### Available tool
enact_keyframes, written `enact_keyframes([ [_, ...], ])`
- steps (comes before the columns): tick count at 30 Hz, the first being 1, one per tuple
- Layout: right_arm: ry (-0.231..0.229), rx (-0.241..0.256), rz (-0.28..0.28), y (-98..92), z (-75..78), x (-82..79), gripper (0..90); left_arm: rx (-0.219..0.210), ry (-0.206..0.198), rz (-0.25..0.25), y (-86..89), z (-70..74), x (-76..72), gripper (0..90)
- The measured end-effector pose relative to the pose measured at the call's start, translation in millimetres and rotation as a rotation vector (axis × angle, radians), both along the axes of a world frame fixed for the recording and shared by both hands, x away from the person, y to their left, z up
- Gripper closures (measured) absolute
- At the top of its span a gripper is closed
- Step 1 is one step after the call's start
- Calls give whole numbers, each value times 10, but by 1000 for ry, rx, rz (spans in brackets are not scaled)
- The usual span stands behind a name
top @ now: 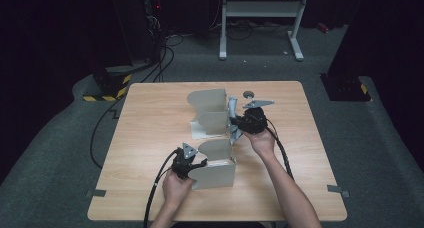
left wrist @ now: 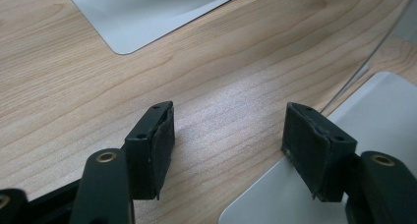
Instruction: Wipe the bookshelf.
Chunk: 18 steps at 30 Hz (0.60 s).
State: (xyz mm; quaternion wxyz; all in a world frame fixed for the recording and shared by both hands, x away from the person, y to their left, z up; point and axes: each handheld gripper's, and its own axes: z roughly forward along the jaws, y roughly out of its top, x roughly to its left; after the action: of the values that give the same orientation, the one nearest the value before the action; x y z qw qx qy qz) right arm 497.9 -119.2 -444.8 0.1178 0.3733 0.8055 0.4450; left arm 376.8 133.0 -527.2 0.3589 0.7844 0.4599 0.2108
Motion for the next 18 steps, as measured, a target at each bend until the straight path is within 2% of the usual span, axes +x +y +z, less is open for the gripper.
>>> enact_keyframes([
  [3, -51, 14, 17, 15, 187, -58, 817, 0, 0, 0, -1, 0, -1, 371],
  [7, -86, 8, 23, 26, 349, -87, 817, -1, 1, 0, -1, 0, -1, 371],
  [15, -115, 27, 26, 13, 475, -106, 817, 0, 0, 0, 0, 0, 0, 371],
  [18, -105, 23, 20, 20, 462, -51, 817, 0, 0, 0, 0, 0, 0, 371],
])
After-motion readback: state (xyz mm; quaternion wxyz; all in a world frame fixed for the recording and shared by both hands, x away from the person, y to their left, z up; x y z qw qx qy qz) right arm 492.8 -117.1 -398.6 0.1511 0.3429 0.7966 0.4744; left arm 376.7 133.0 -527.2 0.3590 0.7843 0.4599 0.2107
